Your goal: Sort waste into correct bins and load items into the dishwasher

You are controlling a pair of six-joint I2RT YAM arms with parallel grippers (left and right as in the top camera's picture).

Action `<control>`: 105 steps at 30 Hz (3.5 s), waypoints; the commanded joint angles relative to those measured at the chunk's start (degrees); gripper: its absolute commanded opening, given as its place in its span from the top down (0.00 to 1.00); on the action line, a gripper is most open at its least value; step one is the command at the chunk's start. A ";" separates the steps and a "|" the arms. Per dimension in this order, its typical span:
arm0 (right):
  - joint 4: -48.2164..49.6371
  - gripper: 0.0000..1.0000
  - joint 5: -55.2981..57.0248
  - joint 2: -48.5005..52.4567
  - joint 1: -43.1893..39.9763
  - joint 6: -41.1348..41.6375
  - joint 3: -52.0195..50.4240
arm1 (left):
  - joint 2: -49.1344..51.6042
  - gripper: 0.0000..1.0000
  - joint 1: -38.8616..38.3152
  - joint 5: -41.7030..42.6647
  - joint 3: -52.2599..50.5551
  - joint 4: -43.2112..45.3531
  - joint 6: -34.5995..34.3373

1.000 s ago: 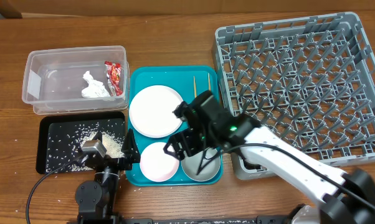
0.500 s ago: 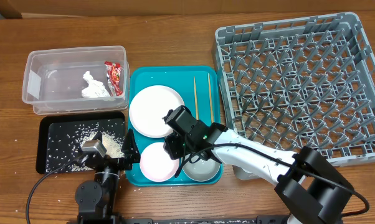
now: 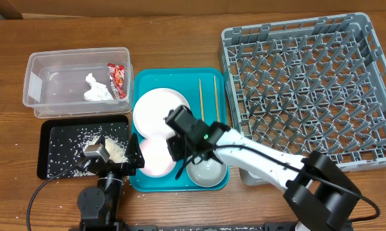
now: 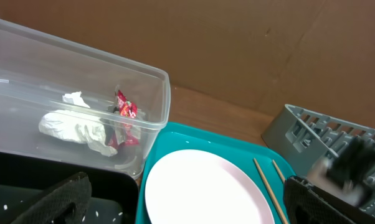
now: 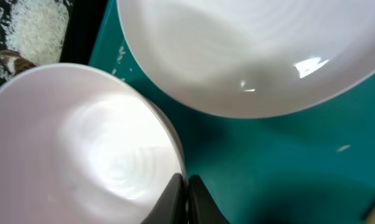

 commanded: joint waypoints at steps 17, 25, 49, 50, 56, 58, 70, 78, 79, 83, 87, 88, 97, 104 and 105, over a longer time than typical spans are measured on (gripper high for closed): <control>-38.51 0.96 72.00 -12.41 -17.55 11.98 19.17 | -0.61 0.00 -0.39 0.44 -0.35 0.11 -0.13; -39.15 0.96 79.06 -11.87 -25.94 13.90 19.15 | -0.61 0.00 -0.39 0.44 -0.35 0.11 -0.13; -45.88 0.96 76.00 2.78 -33.70 11.32 16.65 | -0.61 0.00 -0.39 0.44 -0.35 0.11 -0.13; -46.07 0.96 76.22 3.06 -33.73 11.30 16.65 | -0.61 0.00 -0.39 0.44 -0.35 0.11 -0.13; -46.31 0.96 74.66 3.17 -33.70 11.28 16.63 | -0.61 0.00 -0.39 0.44 -0.35 0.11 -0.13; -47.32 0.96 76.59 3.17 -33.70 11.28 16.65 | -0.61 0.00 -0.39 0.44 -0.35 0.11 -0.13; -50.14 0.96 83.32 3.15 -29.53 11.30 17.44 | -0.61 0.00 -0.39 0.44 -0.35 0.11 -0.11; -50.01 0.96 83.58 3.15 -28.89 10.54 17.29 | -0.61 0.00 -0.39 0.42 -0.35 0.11 -0.13; -49.99 0.96 84.41 3.15 -28.89 10.08 17.29 | -0.61 0.00 -0.39 0.44 -0.35 0.11 -0.13; -49.27 0.96 86.23 3.15 -28.96 9.33 17.29 | -0.61 0.00 -0.39 0.44 -0.35 0.11 -0.13; -50.14 0.96 86.20 3.15 -28.96 9.35 16.48 | -0.61 0.00 -0.39 0.44 -0.35 0.11 -0.13; -50.31 0.96 86.25 3.17 -28.96 9.35 16.17 | -0.61 0.00 -0.39 0.42 -0.35 0.11 -0.13; -50.10 0.96 83.21 3.17 -29.33 9.35 14.99 | -0.61 0.00 -0.39 0.44 -0.35 0.11 -0.13; -50.10 0.96 83.21 3.17 -29.20 9.38 12.26 | -0.61 0.00 -0.39 0.44 -0.35 0.11 -0.13; -50.12 0.96 83.19 3.17 -29.16 9.35 12.26 | -0.61 0.00 -0.39 0.44 -0.35 0.11 -0.13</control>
